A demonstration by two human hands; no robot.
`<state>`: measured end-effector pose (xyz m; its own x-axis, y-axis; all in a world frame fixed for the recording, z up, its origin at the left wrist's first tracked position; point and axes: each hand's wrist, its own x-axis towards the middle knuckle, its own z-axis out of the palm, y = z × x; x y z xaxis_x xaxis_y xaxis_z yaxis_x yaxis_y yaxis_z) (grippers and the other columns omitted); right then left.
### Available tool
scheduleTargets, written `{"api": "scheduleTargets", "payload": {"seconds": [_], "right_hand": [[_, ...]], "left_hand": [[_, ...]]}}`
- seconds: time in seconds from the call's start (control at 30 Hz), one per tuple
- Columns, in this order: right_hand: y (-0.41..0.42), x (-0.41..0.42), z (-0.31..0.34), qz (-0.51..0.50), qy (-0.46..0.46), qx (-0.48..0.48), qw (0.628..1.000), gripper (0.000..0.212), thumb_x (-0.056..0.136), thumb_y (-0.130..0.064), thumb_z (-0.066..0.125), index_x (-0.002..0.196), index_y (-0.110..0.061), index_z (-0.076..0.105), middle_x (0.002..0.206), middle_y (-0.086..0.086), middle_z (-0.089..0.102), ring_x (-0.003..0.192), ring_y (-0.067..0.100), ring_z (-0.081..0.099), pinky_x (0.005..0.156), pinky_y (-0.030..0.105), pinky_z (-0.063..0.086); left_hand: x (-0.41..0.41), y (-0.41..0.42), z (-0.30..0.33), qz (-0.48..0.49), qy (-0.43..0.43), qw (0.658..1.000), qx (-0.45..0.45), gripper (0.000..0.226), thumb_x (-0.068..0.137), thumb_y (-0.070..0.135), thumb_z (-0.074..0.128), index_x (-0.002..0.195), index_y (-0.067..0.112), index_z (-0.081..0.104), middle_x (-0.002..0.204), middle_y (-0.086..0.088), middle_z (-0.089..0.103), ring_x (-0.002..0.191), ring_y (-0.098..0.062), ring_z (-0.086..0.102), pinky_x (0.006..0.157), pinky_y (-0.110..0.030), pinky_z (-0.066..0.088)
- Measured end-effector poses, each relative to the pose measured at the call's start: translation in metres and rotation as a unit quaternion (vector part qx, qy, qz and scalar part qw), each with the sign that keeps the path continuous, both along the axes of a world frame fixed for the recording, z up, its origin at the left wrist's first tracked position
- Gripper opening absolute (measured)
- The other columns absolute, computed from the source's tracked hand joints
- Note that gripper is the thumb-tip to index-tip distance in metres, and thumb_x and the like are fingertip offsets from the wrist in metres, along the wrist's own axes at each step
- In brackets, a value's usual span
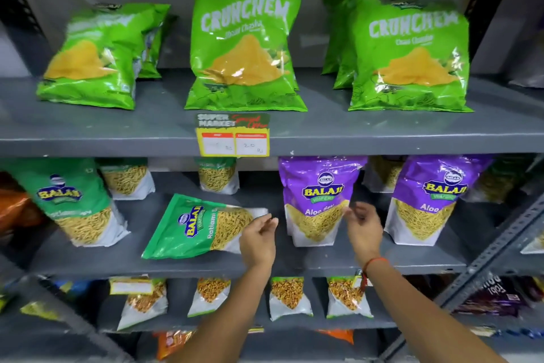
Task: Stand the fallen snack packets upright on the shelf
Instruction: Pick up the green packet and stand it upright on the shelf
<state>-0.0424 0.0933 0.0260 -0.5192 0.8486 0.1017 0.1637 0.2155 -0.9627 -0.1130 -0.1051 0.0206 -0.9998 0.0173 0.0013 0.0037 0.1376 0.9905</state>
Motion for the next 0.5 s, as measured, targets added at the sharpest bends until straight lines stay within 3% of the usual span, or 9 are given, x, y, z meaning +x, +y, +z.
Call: {"api": "scheduleTargets", "payload": {"seconds": [0.1, 0.23, 0.33, 0.43, 0.5], "right_hand": [[-0.048, 0.012, 0.012, -0.008, 0.05, 0.064, 0.997, 0.035, 0.083, -0.029, 0.057, 0.111, -0.008, 0.056, 0.103, 0.01, 0.058, 0.095, 0.027, 0.056, 0.078, 0.025, 0.039], [-0.123, 0.013, 0.029, 0.137, 0.07, 0.149, 0.977, 0.034, 0.085, -0.028, 0.052, 0.114, -0.011, 0.055, 0.11, 0.002, 0.053, 0.094, 0.019, 0.052, 0.073, 0.016, 0.043], [-0.166, -0.004, 0.031, 0.228, 0.052, 0.184, 0.955, 0.025, 0.084, -0.024, 0.059, 0.106, -0.012, 0.058, 0.101, 0.008, 0.057, 0.088, 0.022, 0.056, 0.08, 0.025, 0.046], [-0.189, -0.037, 0.026, 0.277, -0.003, 0.179, 0.944, 0.023, 0.082, -0.021, 0.058, 0.103, -0.013, 0.06, 0.098, 0.01, 0.063, 0.087, 0.027, 0.062, 0.08, 0.04, 0.051], [-0.188, -0.073, 0.026, 0.315, -0.064, 0.196, 0.927, 0.028, 0.079, -0.025, 0.056, 0.103, -0.011, 0.061, 0.1, 0.011, 0.068, 0.093, 0.03, 0.064, 0.085, 0.044, 0.052]], "left_hand": [[0.023, -0.045, 0.001, 0.031, -0.008, 0.999, 0.026, 0.024, 0.079, 0.021, 0.071, 0.098, 0.008, 0.074, 0.096, -0.01, 0.076, 0.087, -0.02, 0.069, 0.087, -0.037, 0.054], [0.037, -0.108, -0.007, 0.084, -0.05, 0.993, 0.063, 0.022, 0.078, 0.026, 0.071, 0.094, 0.012, 0.075, 0.094, -0.008, 0.075, 0.089, -0.024, 0.069, 0.087, -0.041, 0.055], [0.021, -0.141, -0.038, 0.143, -0.107, 0.979, 0.097, 0.019, 0.063, 0.048, 0.072, 0.072, 0.031, 0.074, 0.089, -0.015, 0.076, 0.089, -0.036, 0.07, 0.084, -0.051, 0.056], [-0.002, -0.153, -0.07, 0.166, -0.181, 0.961, 0.123, 0.037, 0.053, 0.057, 0.07, 0.071, 0.025, 0.073, 0.086, -0.026, 0.071, 0.086, -0.048, 0.065, 0.078, -0.056, 0.053], [0.0, -0.156, -0.048, 0.151, -0.238, 0.95, 0.134, 0.036, 0.062, 0.052, 0.07, 0.065, 0.016, 0.069, 0.079, -0.023, 0.07, 0.08, -0.043, 0.066, 0.079, -0.051, 0.054]]}}
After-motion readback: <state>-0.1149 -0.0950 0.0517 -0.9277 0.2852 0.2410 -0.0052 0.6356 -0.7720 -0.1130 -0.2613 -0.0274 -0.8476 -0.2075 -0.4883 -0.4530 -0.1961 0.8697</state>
